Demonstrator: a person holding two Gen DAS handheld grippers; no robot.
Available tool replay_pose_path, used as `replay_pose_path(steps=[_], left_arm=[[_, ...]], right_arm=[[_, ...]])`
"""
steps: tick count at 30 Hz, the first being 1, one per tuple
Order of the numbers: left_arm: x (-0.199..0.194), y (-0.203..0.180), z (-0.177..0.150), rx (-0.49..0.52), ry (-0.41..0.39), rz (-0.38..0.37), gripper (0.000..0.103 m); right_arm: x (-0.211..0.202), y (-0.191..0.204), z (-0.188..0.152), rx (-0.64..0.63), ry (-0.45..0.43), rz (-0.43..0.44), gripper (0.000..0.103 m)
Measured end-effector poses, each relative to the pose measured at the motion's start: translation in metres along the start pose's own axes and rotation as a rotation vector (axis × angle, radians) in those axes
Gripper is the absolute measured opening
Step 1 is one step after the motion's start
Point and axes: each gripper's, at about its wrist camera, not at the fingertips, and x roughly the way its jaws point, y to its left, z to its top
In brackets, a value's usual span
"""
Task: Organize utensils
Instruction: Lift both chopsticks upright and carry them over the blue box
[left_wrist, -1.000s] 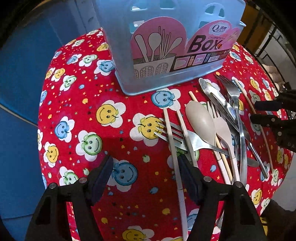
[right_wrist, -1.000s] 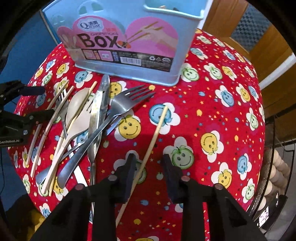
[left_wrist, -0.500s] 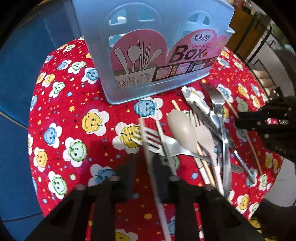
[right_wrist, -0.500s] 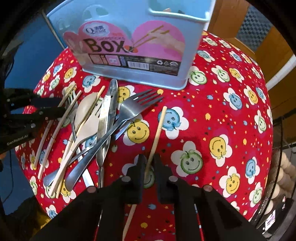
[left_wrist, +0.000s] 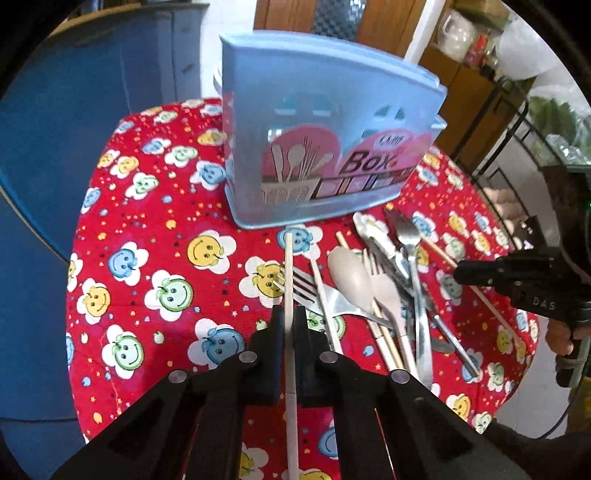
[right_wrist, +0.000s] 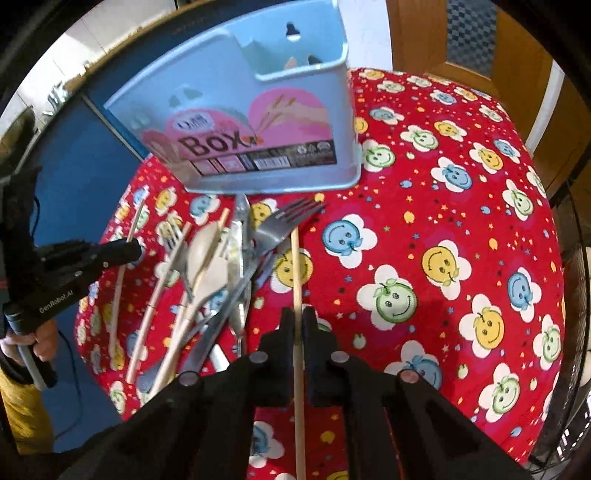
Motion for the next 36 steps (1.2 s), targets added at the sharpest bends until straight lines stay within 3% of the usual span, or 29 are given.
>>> replay_pose_path(steps=[14,25,36], left_arm=[[-0.049,-0.021,-0.013,0.028,-0.225,0.035,0.004],[-0.073,-0.023,-0.013,-0.014,-0.311,0.018,0.004],[-0.119,-0.032,0.008,0.015,-0.461,0.046,0.004]], right_arm=[[-0.049,0.019,-0.018,0.010,-0.217,0.095,0.006],[-0.065,0.011,-0.023,0.034,-0.275,0.127,0.006],[-0.077,0.015,-0.023,0.036,-0.379,0.180,0.006]])
